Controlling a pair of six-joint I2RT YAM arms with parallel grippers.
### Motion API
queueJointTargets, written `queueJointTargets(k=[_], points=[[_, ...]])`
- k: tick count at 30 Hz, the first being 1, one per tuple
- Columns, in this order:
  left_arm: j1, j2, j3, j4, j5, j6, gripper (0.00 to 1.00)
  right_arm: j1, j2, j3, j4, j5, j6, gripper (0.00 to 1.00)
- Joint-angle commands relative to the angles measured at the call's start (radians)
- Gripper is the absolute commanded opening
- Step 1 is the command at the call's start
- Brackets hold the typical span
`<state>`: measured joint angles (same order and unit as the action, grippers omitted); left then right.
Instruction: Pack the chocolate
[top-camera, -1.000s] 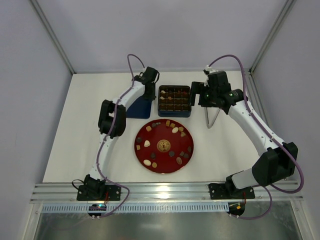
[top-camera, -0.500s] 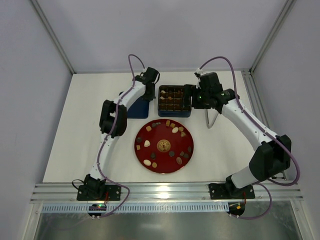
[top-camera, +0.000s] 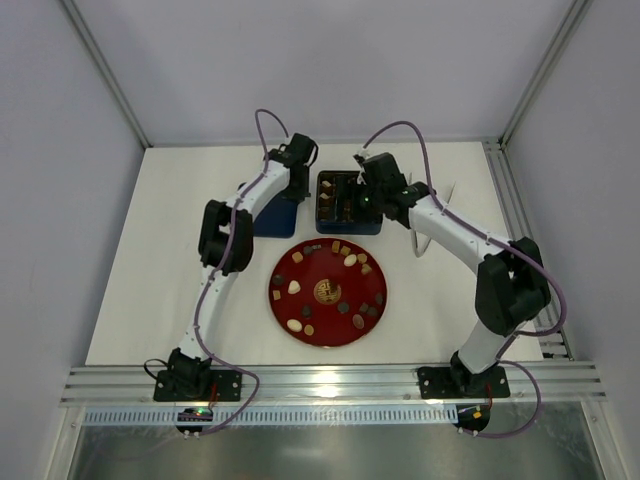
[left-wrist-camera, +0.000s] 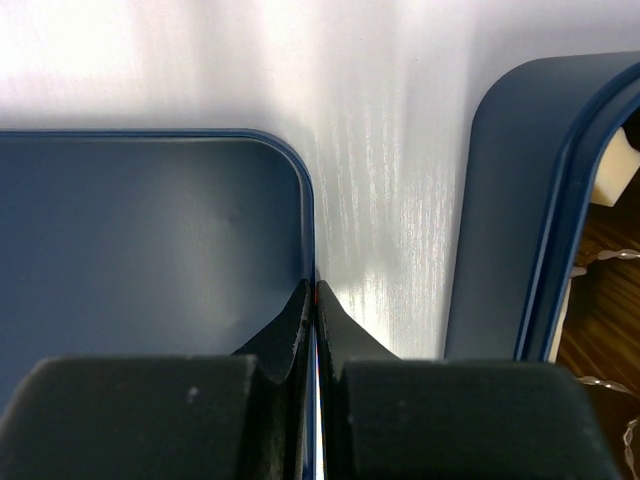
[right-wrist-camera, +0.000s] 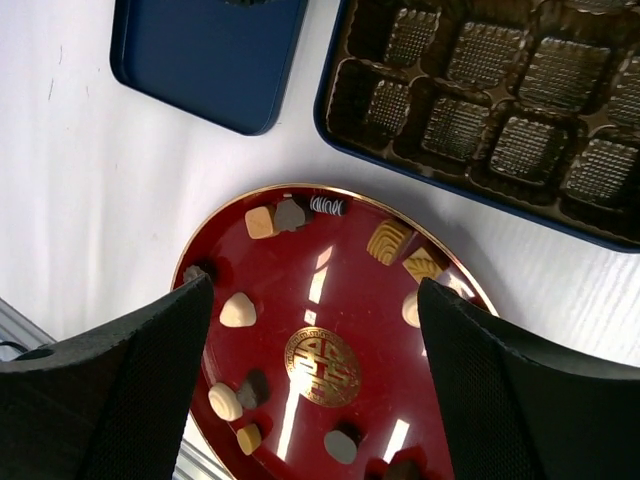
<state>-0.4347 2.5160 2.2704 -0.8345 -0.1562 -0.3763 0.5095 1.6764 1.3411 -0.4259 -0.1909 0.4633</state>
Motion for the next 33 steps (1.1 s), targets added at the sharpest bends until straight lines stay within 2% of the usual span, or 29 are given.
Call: queueJointTargets(k=[1,7,17,25,29,33], points=[[0.014,-0.051,0.041,-0.032,0.020,0.013,0.00,0.036,0.032,0.052,0.098,0.001,0.034,0.83],[0.025,-0.068,0.052,-0.051,0.037,0.005,0.00,0.089,0.137,0.113,0.153,0.025,0.075,0.79],[0.039,-0.086,0.078,-0.078,0.066,-0.019,0.00,0.121,0.299,0.159,0.329,0.061,0.173,0.63],[0.053,-0.105,0.075,-0.090,0.075,-0.018,0.00,0.142,0.396,0.254,0.355,0.077,0.198,0.60],[0.089,-0.126,0.055,-0.094,0.086,-0.033,0.00,0.152,0.387,0.254,0.343,0.090,0.192,0.59],[0.140,-0.196,-0.047,-0.042,0.087,-0.049,0.12,0.152,0.390,0.286,0.302,0.087,0.176,0.59]])
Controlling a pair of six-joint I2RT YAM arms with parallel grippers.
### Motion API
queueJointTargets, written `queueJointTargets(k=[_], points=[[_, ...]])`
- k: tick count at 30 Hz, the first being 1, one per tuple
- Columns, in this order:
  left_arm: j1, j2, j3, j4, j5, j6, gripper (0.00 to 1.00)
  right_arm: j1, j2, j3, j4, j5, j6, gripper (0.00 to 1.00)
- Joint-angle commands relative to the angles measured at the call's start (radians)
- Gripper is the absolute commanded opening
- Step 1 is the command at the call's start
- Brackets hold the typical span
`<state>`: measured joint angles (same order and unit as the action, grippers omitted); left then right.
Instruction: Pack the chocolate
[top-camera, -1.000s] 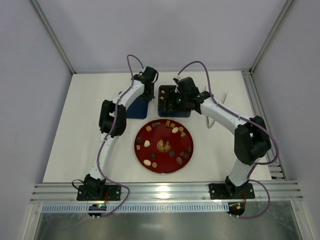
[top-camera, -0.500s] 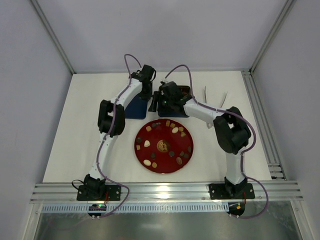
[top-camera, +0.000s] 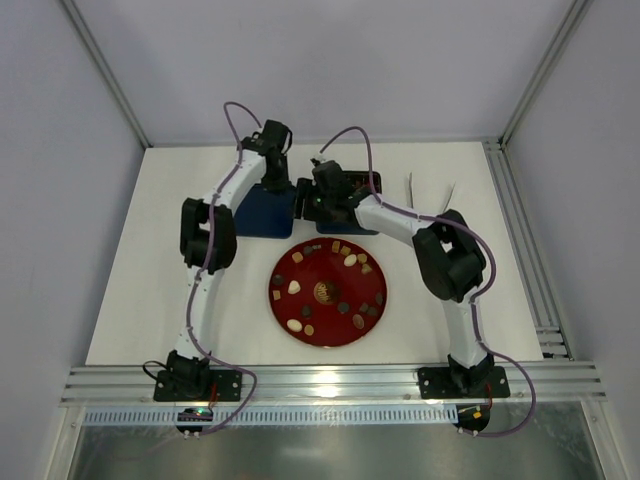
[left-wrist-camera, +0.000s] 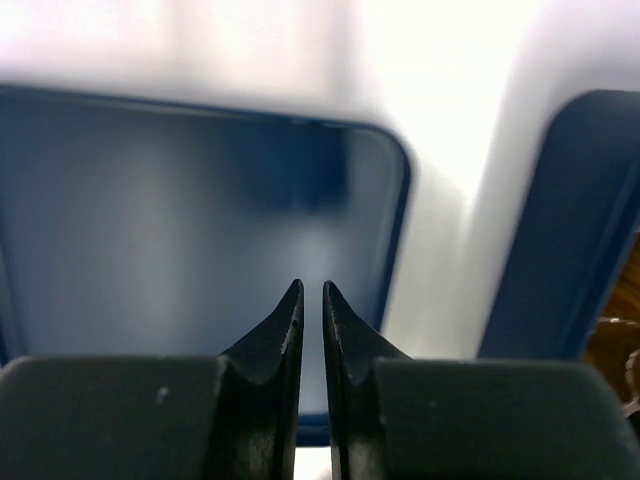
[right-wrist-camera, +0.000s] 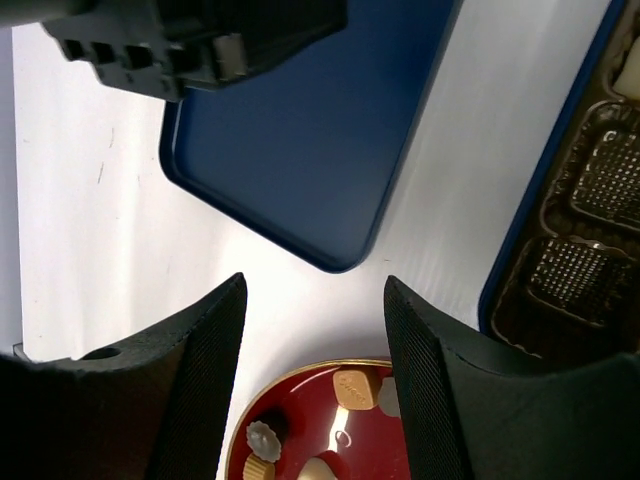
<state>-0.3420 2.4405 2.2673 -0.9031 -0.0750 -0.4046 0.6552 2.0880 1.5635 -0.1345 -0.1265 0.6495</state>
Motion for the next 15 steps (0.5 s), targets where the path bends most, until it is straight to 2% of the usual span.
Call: queueJointTargets(k=[1,4,7,8,11,15], points=[[0.072,-0.138,-0.066,0.039,0.010,-0.028,0.12,0.006,-0.011,0.090,0.003,0.021,-0.011,0.59],[0.121,-0.192,-0.147,0.087,0.012,-0.052,0.12,0.004,0.036,0.174,-0.063,0.002,-0.024,0.59],[0.152,-0.238,-0.212,0.105,-0.023,-0.062,0.26,0.006,0.099,0.268,-0.106,-0.002,-0.031,0.59],[0.168,-0.244,-0.224,0.116,-0.026,-0.063,0.34,0.006,0.113,0.292,-0.138,-0.001,-0.036,0.59],[0.213,-0.248,-0.241,0.110,-0.032,-0.050,0.38,0.006,0.153,0.351,-0.165,0.001,-0.043,0.59],[0.267,-0.247,-0.256,0.105,-0.037,-0.002,0.38,0.004,0.188,0.395,-0.180,-0.004,-0.060,0.59]])
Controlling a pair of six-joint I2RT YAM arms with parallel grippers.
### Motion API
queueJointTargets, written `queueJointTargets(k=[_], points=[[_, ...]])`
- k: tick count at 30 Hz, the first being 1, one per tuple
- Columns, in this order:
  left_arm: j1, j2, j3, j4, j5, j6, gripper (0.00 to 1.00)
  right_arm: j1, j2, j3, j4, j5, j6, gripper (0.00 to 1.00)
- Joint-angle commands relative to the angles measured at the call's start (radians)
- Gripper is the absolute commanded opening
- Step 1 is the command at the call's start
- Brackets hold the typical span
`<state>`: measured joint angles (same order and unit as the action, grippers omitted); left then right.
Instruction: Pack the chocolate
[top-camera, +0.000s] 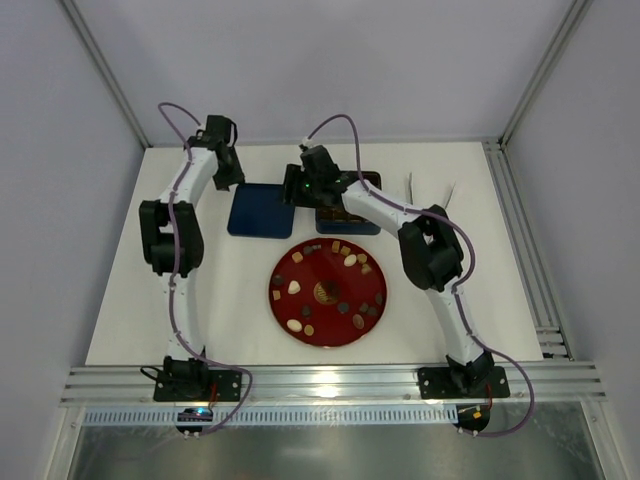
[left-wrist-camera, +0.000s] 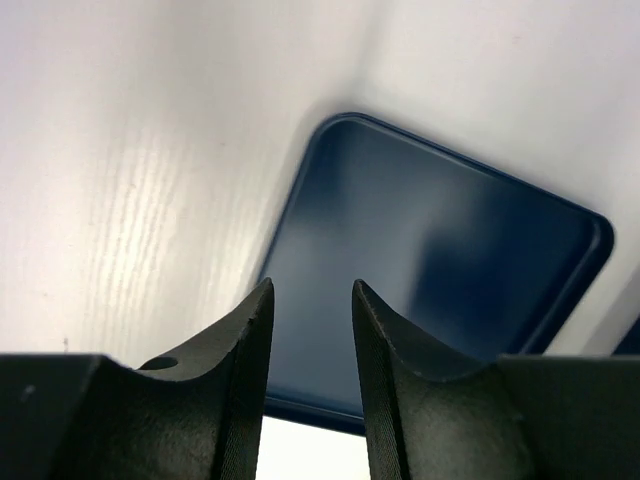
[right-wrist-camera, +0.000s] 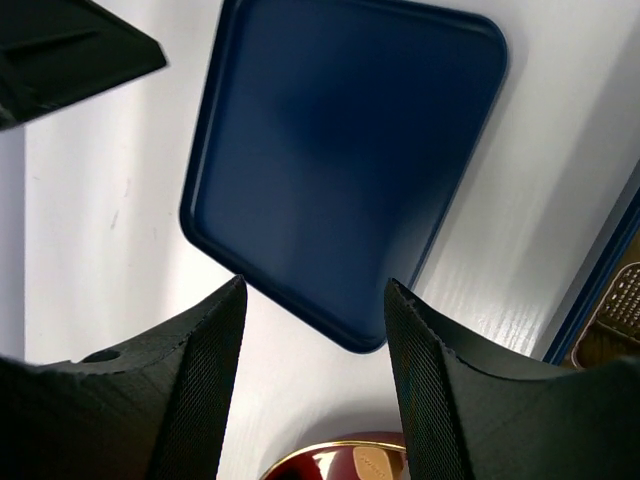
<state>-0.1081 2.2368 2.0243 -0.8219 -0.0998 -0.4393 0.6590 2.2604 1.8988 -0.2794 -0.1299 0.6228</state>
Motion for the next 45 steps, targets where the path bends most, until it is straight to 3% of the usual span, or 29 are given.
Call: queueJointTargets(k=[1,9,15,21,30,40,45], points=[[0.044,-0.034,-0.018,0.023,0.003,0.042,0.36,0.001,0.024,0.069,-0.043,-0.004,-0.041,0.59],[0.142,-0.006,-0.084,0.084,0.259,0.105,0.36,-0.004,0.149,0.235,-0.125,-0.014,-0.077,0.59],[0.169,0.024,-0.098,0.108,0.402,0.152,0.42,-0.007,0.183,0.260,-0.159,0.032,-0.083,0.55],[0.173,0.049,-0.107,0.130,0.471,0.178,0.45,-0.007,0.179,0.240,-0.155,0.059,-0.084,0.54],[0.176,0.093,-0.116,0.133,0.471,0.175,0.40,-0.007,0.208,0.266,-0.185,0.078,-0.092,0.54],[0.177,0.126,-0.122,0.125,0.473,0.166,0.27,-0.007,0.246,0.302,-0.202,0.087,-0.110,0.55],[0.177,0.121,-0.122,0.121,0.451,0.163,0.02,-0.007,0.264,0.322,-0.210,0.088,-0.109,0.54]])
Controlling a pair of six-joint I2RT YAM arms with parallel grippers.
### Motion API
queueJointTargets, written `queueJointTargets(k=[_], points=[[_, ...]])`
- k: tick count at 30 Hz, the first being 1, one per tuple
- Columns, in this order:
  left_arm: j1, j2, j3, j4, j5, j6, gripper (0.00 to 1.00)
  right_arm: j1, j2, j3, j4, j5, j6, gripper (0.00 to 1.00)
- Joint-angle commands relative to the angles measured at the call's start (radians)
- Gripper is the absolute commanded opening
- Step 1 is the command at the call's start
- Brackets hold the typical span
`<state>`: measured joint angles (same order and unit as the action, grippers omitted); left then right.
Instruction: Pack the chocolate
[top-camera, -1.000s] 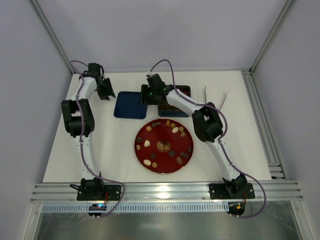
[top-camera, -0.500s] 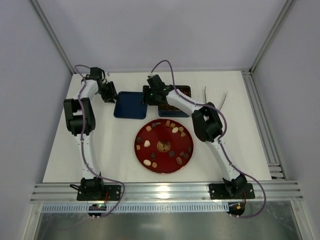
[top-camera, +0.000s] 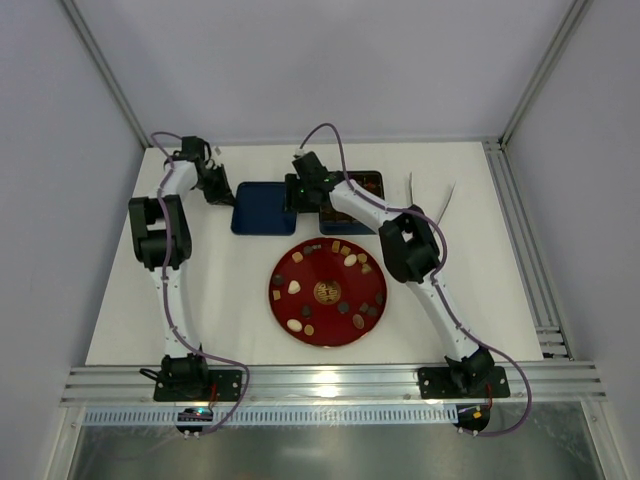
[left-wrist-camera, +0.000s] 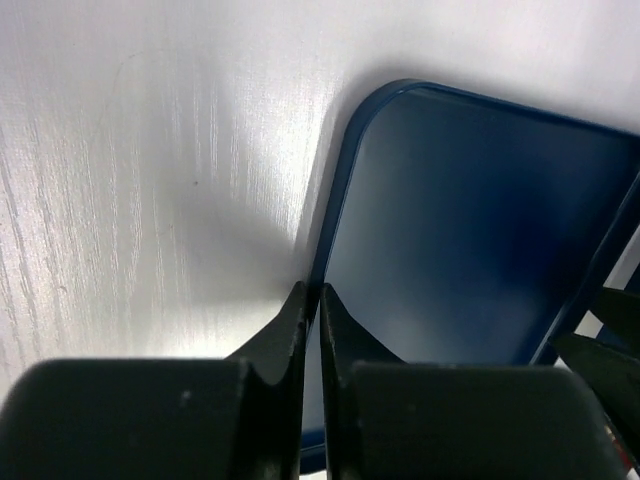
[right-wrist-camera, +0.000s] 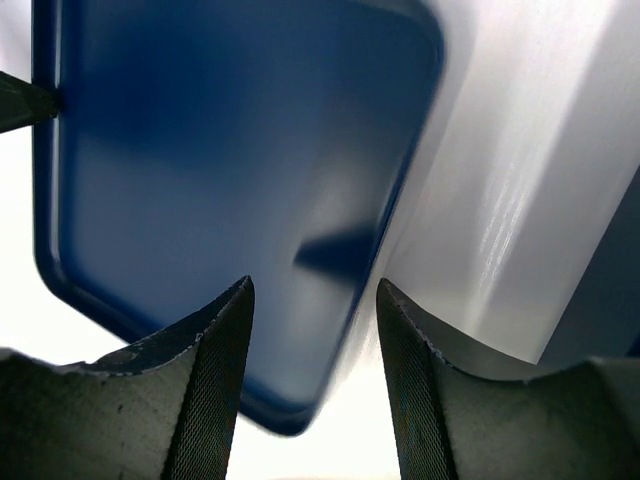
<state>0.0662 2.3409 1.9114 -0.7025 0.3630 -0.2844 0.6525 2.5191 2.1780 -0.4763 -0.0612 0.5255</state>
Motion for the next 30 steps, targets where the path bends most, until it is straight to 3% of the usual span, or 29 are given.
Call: queueJointTargets(k=[1,11,19,30], points=[[0.003,0.017,-0.008,-0.005,-0.015,0.010,0.00,-0.001,0.007,0.043,-0.013,0.018,-0.012,0.54],[0.003,-0.020,0.024,-0.077,-0.027,0.005,0.00,-0.002,0.014,0.039,-0.008,0.017,-0.015,0.54],[0.004,-0.018,0.035,-0.112,0.063,0.008,0.00,-0.005,0.007,0.029,0.007,0.009,-0.010,0.54],[0.021,-0.055,0.006,-0.107,0.145,0.014,0.00,-0.039,-0.059,-0.050,0.127,-0.150,0.007,0.55]])
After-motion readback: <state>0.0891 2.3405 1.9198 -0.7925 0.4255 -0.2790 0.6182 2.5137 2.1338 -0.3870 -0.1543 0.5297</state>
